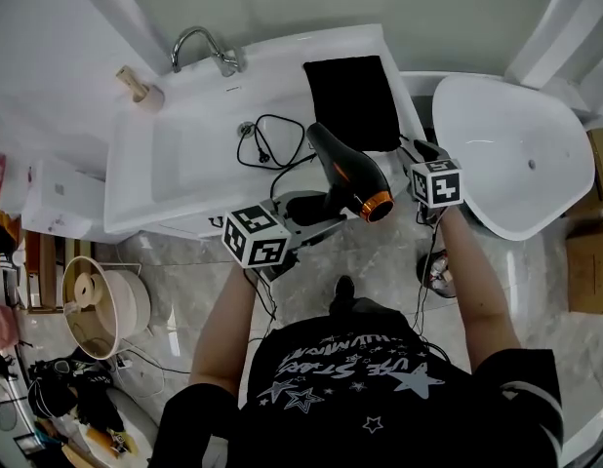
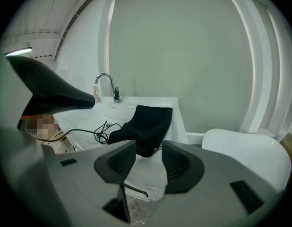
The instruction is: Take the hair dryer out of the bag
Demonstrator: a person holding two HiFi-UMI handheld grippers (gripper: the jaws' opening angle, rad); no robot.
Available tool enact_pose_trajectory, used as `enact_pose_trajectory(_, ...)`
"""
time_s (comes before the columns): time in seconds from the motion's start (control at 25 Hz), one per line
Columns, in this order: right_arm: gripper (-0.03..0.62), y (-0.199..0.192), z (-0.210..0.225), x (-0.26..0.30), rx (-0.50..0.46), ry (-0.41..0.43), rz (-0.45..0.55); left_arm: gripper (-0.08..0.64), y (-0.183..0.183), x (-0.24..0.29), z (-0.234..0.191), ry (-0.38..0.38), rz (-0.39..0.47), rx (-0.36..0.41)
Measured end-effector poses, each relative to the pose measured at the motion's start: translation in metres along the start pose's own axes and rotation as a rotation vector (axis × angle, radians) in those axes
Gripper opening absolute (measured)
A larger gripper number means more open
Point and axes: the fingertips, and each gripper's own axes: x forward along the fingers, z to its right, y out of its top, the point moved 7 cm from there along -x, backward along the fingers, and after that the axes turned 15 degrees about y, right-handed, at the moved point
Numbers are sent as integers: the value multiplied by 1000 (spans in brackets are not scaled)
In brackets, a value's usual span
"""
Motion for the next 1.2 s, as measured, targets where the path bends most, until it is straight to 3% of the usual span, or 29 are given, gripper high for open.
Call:
enact_pose_trajectory(0.24, 130, 4, -40, -24, -1, -40, 78, 207, -12, -32, 5, 30, 49, -22)
enact_pose_trajectory(0.52, 11, 7, -99, -47, -17, -65, 162, 208, -25, -66, 13, 36, 100, -33)
enact_pose_trajectory(0.76, 6, 0, -159, -61, -26, -36, 206, 207, -36, -100, 20, 35, 164, -48)
enact_pose_trajectory(1.04, 6, -7, -204, -74, -109, -40, 177, 207, -49, -125, 29, 24, 175, -56)
enact_pose_trajectory(1.2, 6, -18, -229, -86, -106, -48, 188, 207, -62, -145, 38, 16, 182, -60)
